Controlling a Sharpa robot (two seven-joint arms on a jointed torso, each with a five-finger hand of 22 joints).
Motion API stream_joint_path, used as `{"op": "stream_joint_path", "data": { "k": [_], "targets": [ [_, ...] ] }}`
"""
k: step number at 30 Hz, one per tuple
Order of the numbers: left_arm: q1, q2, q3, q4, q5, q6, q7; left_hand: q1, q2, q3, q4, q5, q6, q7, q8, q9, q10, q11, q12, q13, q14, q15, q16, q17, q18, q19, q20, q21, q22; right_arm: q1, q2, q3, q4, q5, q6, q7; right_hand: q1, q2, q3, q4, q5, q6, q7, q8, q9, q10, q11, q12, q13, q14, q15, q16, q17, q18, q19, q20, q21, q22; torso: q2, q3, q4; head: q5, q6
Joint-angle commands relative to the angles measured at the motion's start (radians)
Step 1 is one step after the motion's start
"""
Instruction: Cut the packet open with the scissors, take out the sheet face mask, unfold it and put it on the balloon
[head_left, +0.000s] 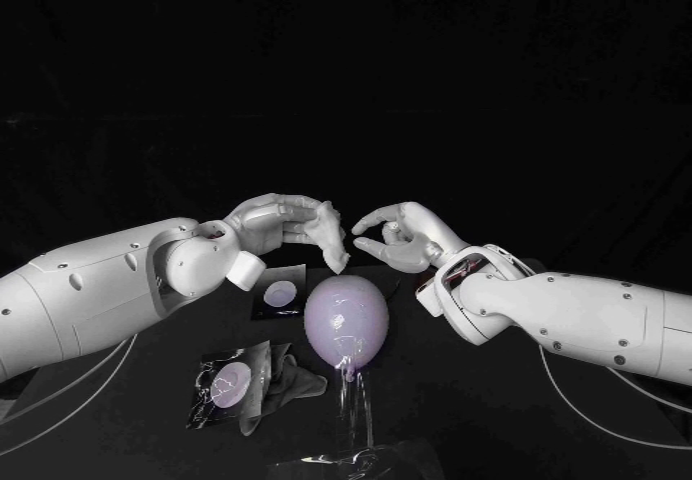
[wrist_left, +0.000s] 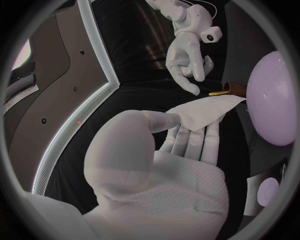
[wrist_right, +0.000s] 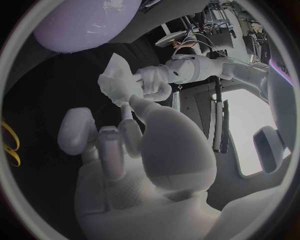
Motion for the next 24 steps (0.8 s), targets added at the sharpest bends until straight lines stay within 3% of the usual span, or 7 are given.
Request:
{"op": "stream_joint_path", "data": {
  "k": [1, 13, 24],
  "targets": [
    [0.001, 0.003, 0.001, 0.0, 0.026, 0.027, -0.004, -0.011, -0.001, 0.003, 0.002, -0.002, -0.01, 0.094, 0.004, 0.232, 0.007, -0.001, 0.004, 0.0, 0.009, 0.003, 0.004, -0.001, 0.011, 0.006, 0.0, 0.006, -0.001, 0.002, 0.005, 0.002, 0.003, -0.071, -0.031, 0.022, 0.012, 0.002, 0.004, -0.012, 0.002, 0.009, -0.002, -0.003, -0.003, 0.006, 0.001, 0.006, 0.102, 0.101, -0.006, 0.004, 0.253, -0.004, 0.007, -0.004, 0.007, 0.15, 0.001, -0.0002, 0.0004, 0.001, -0.001],
    [0.0, 0.0, 0.001, -0.004, 0.03, 0.054, -0.007, -0.015, 0.005, -0.001, 0.008, -0.002, -0.018, 0.09, 0.021, 0.221, 0.018, -0.006, 0.01, 0.001, 0.042, -0.006, 0.016, 0.001, 0.012, 0.039, -0.011, 0.015, -0.003, 0.009, 0.005, 0.003, 0.002, -0.103, -0.052, 0.018, 0.015, -0.002, 0.008, -0.022, 0.001, 0.011, -0.001, -0.006, -0.007, 0.008, 0.001, 0.008, 0.103, 0.102, -0.006, 0.005, 0.256, -0.005, 0.009, -0.005, 0.011, 0.151, 0.0, 0.0, 0.0001, 0.004, -0.001],
    [0.0, -0.013, 0.001, 0.0, 0.032, 0.082, 0.005, -0.016, 0.004, 0.0, 0.008, -0.002, -0.019, 0.089, 0.023, 0.22, 0.02, -0.007, 0.012, 0.002, 0.045, -0.007, 0.017, 0.002, 0.012, 0.041, -0.012, 0.015, -0.004, 0.01, -0.022, 0.003, 0.011, -0.103, -0.051, 0.004, 0.006, -0.012, 0.006, -0.025, 0.002, 0.01, 0.002, -0.012, -0.013, 0.009, 0.003, 0.009, 0.103, 0.102, -0.005, 0.006, 0.257, -0.007, 0.011, -0.005, 0.018, 0.153, 0.0, 0.0004, -0.0015, -0.001, -0.008]
  ]
}}
